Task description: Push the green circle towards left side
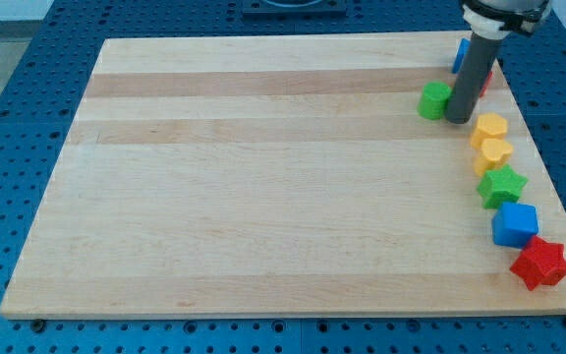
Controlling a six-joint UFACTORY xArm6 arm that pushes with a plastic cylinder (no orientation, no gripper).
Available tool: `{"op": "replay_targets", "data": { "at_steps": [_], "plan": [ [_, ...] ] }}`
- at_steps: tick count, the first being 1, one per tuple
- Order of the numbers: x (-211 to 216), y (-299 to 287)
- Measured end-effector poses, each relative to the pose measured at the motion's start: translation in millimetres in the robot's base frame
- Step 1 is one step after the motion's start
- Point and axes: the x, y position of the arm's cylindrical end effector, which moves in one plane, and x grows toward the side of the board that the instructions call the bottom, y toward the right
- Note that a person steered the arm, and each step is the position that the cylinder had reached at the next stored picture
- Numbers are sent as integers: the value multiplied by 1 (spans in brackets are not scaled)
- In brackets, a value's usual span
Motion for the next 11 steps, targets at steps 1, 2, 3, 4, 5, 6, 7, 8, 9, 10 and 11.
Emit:
{"op": "replay_targets", "data": {
  "at_steps": [1,2,3,4,5,6,7,8,9,10,11],
  "plan": [
    [-2,-5],
    [-2,-5],
    [-5,-6],
    [-12,-7],
    [-25,-7],
    [-36,-8],
    [-38,-19],
    [-38,-35],
    [-40,-48],
    [-53,-49],
    [-74,-49]
  ]
}}
